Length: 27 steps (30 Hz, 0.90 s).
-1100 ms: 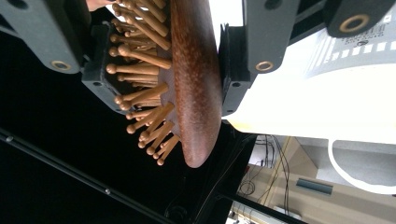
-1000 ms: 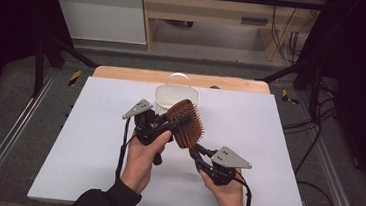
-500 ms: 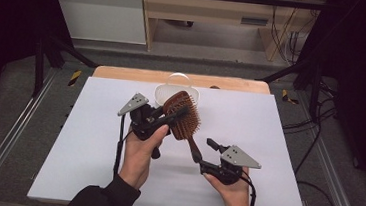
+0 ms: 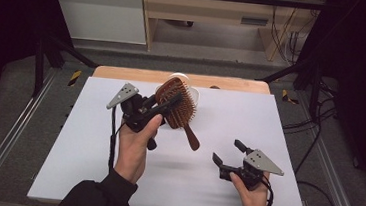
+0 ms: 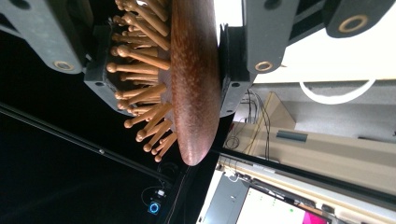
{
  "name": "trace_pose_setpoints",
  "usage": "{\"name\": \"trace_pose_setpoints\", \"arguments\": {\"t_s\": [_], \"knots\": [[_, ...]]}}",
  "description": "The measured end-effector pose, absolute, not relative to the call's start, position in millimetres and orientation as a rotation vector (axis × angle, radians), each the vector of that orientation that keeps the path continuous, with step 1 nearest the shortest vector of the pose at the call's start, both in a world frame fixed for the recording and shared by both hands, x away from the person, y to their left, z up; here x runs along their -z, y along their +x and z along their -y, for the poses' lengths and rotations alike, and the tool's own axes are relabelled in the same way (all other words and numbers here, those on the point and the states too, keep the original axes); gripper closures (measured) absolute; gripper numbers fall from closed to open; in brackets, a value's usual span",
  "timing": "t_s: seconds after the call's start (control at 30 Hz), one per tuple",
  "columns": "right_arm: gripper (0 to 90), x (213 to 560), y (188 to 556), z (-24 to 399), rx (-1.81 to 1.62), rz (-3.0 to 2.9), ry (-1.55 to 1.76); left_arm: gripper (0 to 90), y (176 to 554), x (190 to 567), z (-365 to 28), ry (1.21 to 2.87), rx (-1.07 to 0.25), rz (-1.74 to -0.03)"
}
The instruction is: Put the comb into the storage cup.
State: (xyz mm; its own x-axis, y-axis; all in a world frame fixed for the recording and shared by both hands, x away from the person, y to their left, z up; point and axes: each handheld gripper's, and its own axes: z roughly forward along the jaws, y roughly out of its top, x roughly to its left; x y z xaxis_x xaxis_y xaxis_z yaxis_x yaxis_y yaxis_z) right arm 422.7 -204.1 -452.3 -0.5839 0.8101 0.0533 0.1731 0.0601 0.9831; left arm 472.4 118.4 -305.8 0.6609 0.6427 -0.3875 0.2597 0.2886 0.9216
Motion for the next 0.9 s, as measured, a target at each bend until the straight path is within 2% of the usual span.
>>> {"name": "trace_pose_setpoints", "arguments": {"t_s": [0.5, 0.9], "knots": [[4.8, 459, 416, 237, -1.512, -1.798, 1.022, 50.9, 506, 277, -97, 1.310, -0.371, -0.820], [5.1, 464, 419, 235, -1.520, -1.787, 1.033, 50.8, 539, 257, -92, 1.266, -0.423, -0.857]]}}
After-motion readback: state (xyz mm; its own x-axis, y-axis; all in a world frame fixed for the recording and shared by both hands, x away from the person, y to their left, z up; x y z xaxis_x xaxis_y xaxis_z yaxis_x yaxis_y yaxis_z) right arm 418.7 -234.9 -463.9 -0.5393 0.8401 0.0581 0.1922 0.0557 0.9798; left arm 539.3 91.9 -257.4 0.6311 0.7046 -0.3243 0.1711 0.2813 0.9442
